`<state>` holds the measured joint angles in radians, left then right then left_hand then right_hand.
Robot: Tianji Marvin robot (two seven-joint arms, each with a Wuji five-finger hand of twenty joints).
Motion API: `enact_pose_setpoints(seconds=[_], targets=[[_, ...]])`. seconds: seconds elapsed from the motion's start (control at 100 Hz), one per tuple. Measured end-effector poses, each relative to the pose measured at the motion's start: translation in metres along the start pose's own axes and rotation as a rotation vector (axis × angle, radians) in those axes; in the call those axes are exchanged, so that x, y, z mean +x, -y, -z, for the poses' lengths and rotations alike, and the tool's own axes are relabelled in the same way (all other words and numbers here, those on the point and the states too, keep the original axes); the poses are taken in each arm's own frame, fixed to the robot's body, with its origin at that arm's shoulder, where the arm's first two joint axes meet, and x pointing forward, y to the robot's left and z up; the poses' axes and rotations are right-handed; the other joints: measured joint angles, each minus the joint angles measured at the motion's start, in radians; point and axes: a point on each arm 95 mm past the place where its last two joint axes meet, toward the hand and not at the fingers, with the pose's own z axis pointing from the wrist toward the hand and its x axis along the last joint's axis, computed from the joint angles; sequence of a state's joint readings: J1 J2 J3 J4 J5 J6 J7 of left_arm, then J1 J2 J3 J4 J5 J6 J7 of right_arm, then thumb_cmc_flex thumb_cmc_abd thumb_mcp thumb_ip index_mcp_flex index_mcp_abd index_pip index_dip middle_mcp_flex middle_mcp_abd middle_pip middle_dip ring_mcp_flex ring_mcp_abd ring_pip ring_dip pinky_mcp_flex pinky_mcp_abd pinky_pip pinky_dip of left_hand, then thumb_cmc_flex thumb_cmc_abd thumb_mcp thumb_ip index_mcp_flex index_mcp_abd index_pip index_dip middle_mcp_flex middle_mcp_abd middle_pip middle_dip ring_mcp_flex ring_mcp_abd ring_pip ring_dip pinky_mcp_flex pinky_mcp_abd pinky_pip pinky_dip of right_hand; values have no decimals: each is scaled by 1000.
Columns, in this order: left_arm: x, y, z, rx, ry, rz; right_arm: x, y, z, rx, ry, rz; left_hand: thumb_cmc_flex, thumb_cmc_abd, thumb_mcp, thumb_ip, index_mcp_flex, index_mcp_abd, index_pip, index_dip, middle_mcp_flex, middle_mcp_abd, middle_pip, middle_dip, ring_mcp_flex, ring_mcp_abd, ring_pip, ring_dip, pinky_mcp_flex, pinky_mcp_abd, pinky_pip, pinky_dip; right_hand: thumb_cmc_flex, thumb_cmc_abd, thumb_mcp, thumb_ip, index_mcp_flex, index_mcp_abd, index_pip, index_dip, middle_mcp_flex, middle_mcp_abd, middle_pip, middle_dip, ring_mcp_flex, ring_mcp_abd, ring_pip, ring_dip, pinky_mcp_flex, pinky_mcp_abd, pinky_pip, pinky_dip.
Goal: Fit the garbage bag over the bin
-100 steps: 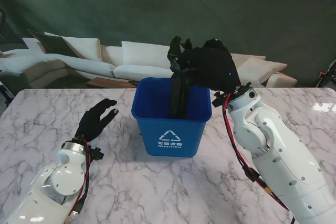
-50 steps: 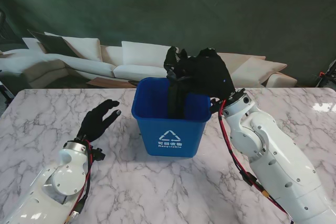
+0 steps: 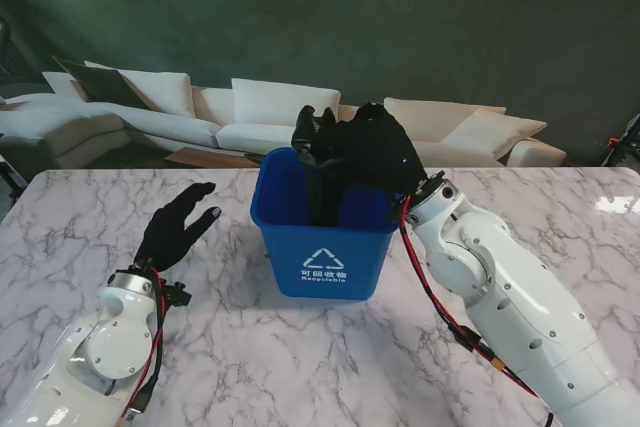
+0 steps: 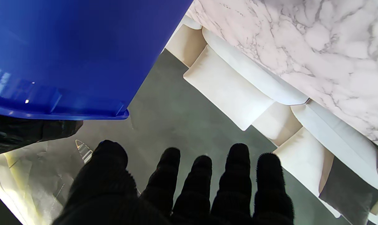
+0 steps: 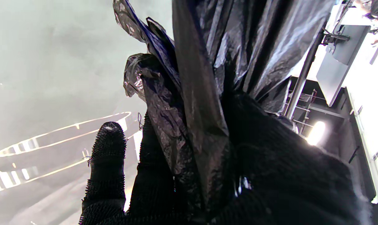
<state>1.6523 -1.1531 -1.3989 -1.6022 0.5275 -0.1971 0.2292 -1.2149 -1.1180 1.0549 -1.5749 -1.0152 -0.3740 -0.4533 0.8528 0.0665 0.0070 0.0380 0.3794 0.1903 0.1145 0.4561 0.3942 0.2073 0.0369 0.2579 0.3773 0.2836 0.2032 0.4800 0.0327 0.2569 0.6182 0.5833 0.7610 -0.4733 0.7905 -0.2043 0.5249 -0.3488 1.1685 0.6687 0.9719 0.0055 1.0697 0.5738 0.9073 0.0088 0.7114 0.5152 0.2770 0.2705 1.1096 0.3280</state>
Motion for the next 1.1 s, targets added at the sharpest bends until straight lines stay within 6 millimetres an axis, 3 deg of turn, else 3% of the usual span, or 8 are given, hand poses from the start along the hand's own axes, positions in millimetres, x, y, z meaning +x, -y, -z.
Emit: enact_pose_setpoints(seconds=[0.12, 0.34, 0.49, 0.62, 0.77, 1.03, 1.1], targets=[[6, 6, 5, -4, -25, -10, 3, 2, 1, 8, -28, -10, -3, 0, 0, 0, -109, -7, -74, -68, -66, 25, -23, -62, 1, 0, 0, 0, 13, 0, 0, 0, 0, 2, -1, 0, 0, 0, 0, 0, 0, -2, 0, 0, 0, 0, -5, 0, 0, 1, -1, 0], [19, 25, -2, -67, -81, -47, 5, 5, 4, 12, -58, -12, -2, -44, -1, 0, -204, -8, -115, -107, -96, 27, -26, -85, 1, 0, 0, -1, 13, 10, 0, 0, 0, 3, -2, 0, 0, -1, 0, 0, 0, -4, 0, 0, 0, 0, -11, 0, 0, 1, -1, 0], [38, 50, -26, -134, -176, -130, 9, 9, 4, 3, -64, -27, -1, -110, -7, 0, -204, -9, -121, -232, -121, 26, -26, -96, 14, -6, 0, -10, 16, 10, 0, 0, 0, 8, -4, 0, -1, -1, -1, 0, 0, -8, 0, 0, 0, -1, -12, 0, 0, 1, -1, 0], [60, 77, -47, -107, -252, -218, 11, 11, 4, 5, -67, -36, -1, -152, -17, 0, -204, -9, -127, -268, -144, 50, -37, -101, 25, -9, 0, -10, 34, 10, 0, 0, 0, 9, -11, 0, -1, -2, -1, 0, 0, -9, 0, -1, 0, -2, -12, -1, 0, 1, -1, 0], [87, 95, -67, -161, -317, -269, 11, 12, 5, 7, -69, -41, 37, -176, -3, 4, -204, -10, -130, -282, -145, 48, -37, -113, 39, -21, 0, -16, 37, 10, 0, 0, 0, 9, -12, 0, -1, -3, -1, 0, 0, -10, 0, -1, 0, -3, -13, -1, 0, 1, -1, 0], [116, 110, -87, -310, -381, -386, 9, 11, 6, 6, -67, -39, 91, -244, -7, 25, -203, -150, -118, -242, -243, 1, -48, -126, 20, -25, -9, -47, 37, 11, -32, -13, 0, 9, -12, 0, -1, -4, -1, 0, 0, -10, 0, -1, 0, -3, -22, -1, 0, 1, -3, 0], [124, 110, -93, -337, -397, -435, 9, 10, 6, 5, -65, -38, 100, -245, -2, 66, -203, -172, -118, -242, -243, -5, -50, -141, 20, -25, -14, -64, 45, 11, -41, -13, 0, 9, -13, 0, -1, -4, -1, 0, 0, -10, 0, -1, 0, -3, -22, -1, 0, 2, -3, 0]])
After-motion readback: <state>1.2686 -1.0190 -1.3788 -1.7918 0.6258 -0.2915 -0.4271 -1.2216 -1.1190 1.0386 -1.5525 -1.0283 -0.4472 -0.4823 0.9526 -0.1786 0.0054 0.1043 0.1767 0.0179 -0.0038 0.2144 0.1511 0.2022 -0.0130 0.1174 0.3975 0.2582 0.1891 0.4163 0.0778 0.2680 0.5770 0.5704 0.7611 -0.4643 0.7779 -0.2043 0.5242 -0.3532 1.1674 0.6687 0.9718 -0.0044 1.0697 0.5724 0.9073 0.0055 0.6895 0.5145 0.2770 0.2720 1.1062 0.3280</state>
